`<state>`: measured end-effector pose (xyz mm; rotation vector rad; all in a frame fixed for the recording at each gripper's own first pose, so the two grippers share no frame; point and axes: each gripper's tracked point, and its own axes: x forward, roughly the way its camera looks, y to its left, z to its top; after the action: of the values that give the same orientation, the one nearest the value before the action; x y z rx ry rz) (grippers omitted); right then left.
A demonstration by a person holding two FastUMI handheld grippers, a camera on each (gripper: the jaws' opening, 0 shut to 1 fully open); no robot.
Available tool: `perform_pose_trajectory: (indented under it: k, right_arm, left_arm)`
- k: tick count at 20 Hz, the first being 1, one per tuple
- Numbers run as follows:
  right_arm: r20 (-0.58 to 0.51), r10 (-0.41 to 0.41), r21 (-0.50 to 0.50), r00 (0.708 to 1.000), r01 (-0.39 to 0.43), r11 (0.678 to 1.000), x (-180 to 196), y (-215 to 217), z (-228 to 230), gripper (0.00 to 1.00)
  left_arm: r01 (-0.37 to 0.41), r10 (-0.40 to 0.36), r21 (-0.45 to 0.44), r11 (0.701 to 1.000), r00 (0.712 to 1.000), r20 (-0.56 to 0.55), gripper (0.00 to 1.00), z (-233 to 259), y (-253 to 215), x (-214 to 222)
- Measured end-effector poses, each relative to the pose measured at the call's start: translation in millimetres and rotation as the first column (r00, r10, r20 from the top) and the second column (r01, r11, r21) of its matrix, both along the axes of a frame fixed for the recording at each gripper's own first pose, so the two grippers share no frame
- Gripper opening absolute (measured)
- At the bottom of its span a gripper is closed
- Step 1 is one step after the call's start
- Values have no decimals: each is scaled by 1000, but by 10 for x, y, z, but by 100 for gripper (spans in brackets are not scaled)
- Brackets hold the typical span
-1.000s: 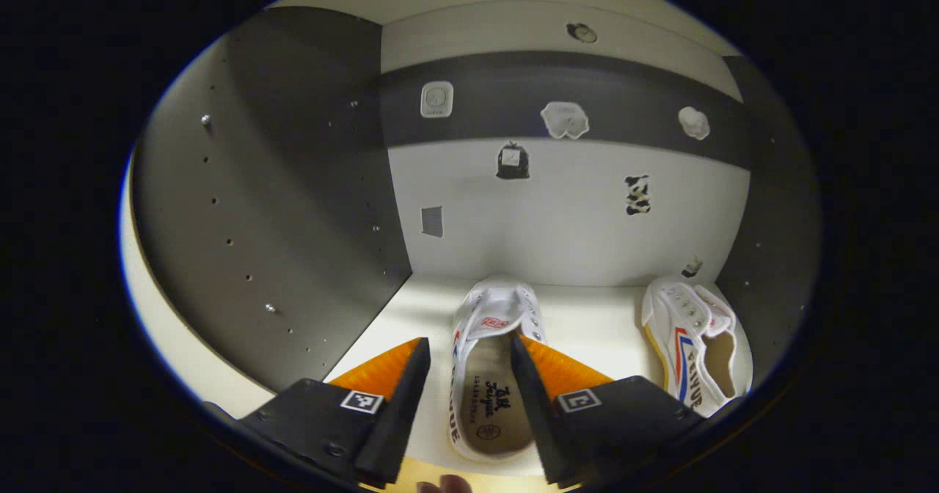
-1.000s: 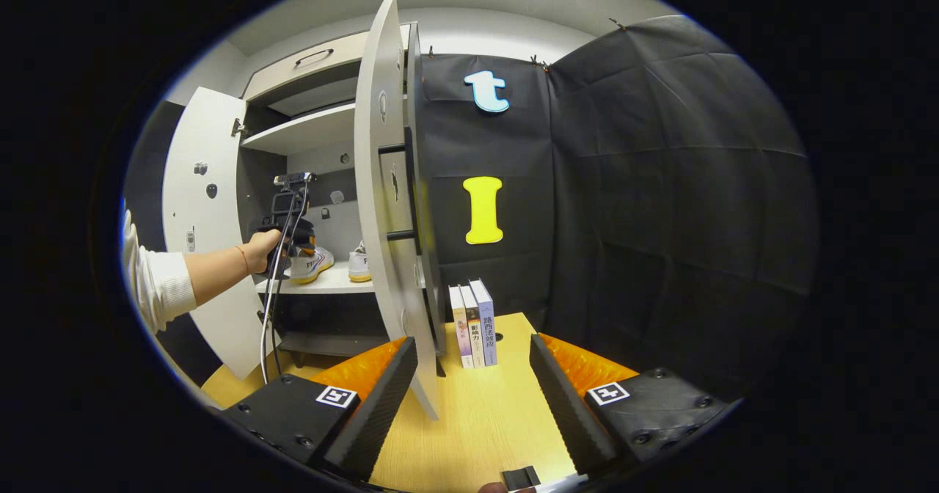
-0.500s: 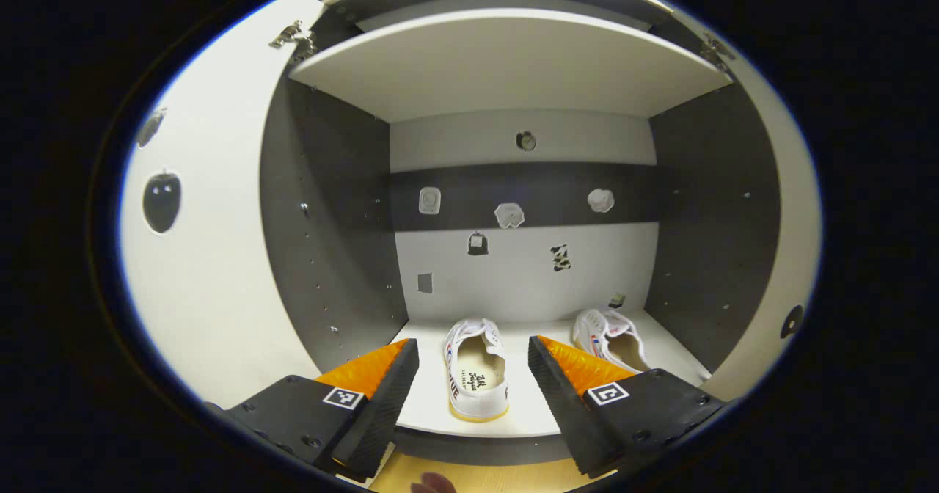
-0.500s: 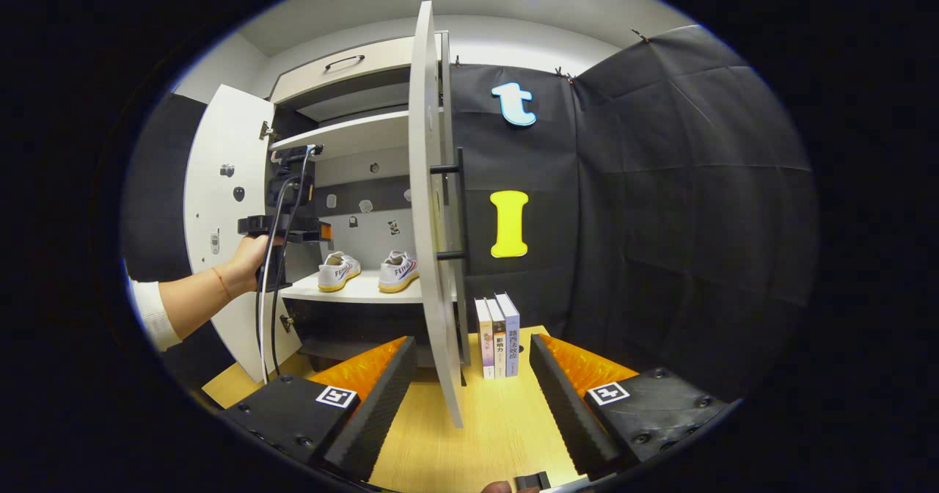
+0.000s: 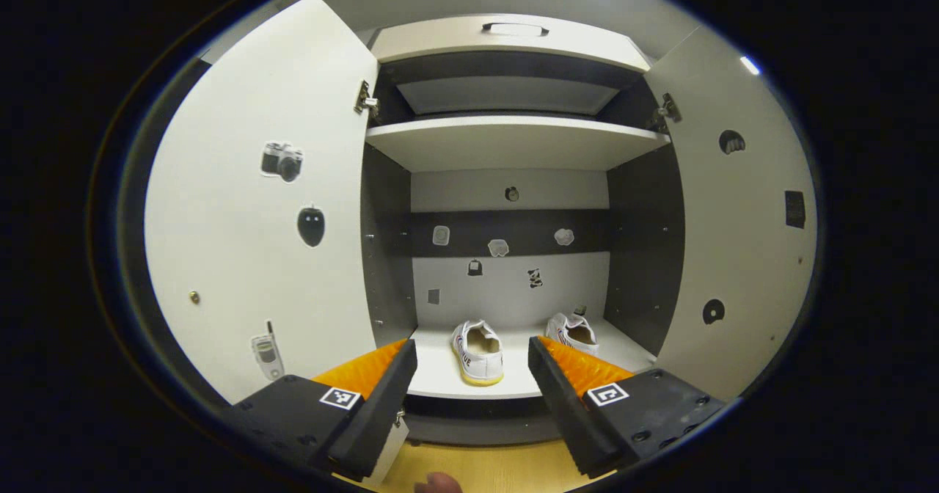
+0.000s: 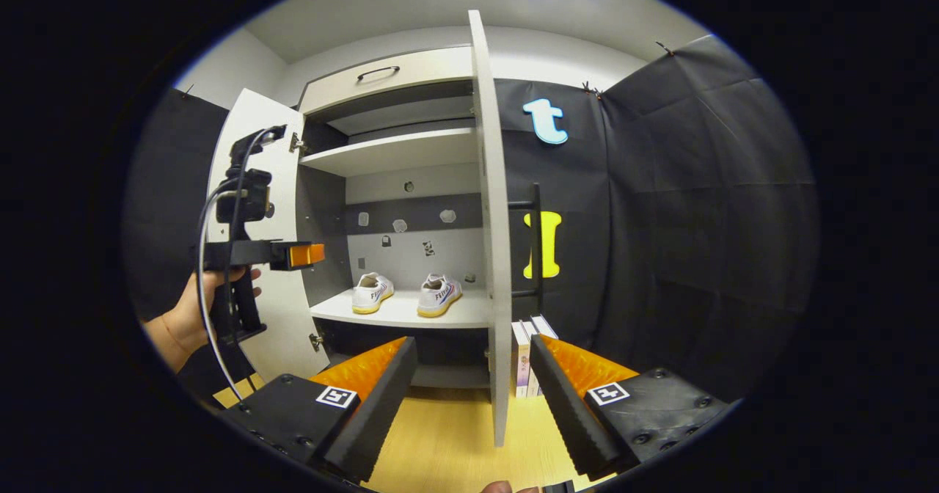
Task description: Grab one shoe with the right hand and put it into the shoe cabinet, grab the other shoe with the left hand and put it into the shoe cabinet; then close the right door with the right hand and the left door with the left hand.
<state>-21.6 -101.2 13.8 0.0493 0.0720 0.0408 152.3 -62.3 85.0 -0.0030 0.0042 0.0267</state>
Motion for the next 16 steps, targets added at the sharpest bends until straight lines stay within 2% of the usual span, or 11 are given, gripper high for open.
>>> perform_pose_trajectory:
  k: [10, 16]
  right_arm:
    - [27, -6, -15, 1000, 6, 1000, 132, 480, 161, 98]
    - [34, 14, -27, 999, -13, 1000, 178, 791, 194, 98]
  left_arm:
    - [53, -54, 8, 999, 998, 14, 96, -113, 232, -1019]
    - [96, -96, -19, 995, 995, 22, 96, -211, 202, -1320]
